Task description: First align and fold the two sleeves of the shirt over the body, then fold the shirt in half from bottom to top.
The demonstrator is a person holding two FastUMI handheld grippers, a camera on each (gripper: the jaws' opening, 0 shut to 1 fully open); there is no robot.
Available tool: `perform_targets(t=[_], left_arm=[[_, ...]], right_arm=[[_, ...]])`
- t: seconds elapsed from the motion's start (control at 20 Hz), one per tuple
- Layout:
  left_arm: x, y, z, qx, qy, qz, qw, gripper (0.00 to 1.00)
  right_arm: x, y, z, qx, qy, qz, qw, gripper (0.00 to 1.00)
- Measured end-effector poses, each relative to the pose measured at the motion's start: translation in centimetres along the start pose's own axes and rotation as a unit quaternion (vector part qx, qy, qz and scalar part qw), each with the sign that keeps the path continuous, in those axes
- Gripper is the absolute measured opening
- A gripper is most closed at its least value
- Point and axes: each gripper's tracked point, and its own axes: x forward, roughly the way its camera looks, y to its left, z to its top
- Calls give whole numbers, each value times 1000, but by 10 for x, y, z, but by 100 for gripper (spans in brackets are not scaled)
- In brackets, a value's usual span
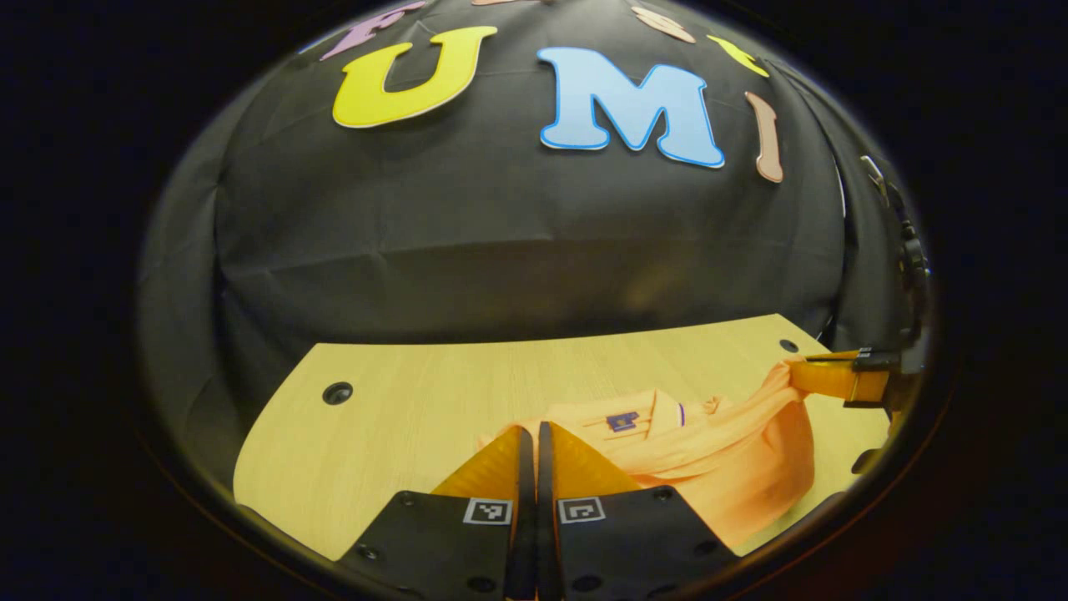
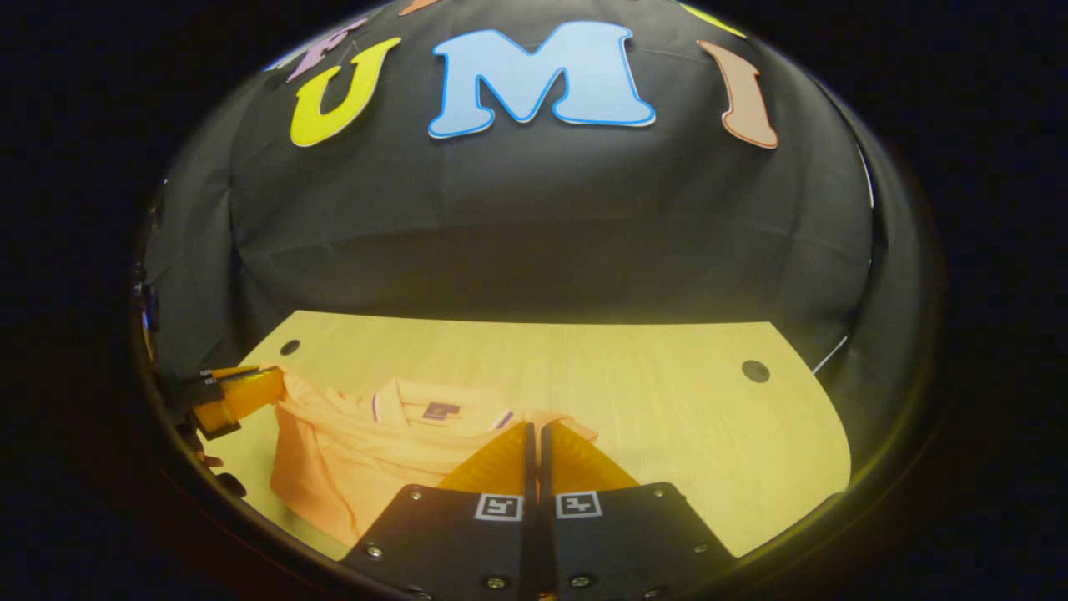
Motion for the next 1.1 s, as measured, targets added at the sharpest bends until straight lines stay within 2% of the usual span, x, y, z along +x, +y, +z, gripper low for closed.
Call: perform_targets(t=[0.5, 0.75, 1.05, 1.1], left_arm=[[60, 8, -18, 19, -7, 19, 1000, 6], [74, 17, -30, 13, -3, 38, 999, 6], [82, 14, -40, 20, 10, 39, 999, 7], [81, 13, -38, 18, 10, 37, 999, 7]], right_arm=[[53, -11, -4, 2, 12, -23, 1000, 0], [75, -11, -16, 1, 28, -27, 999, 0], [85, -11, -29, -5, 52, -31, 998, 0], [85, -10, -31, -5, 55, -32, 998, 5]])
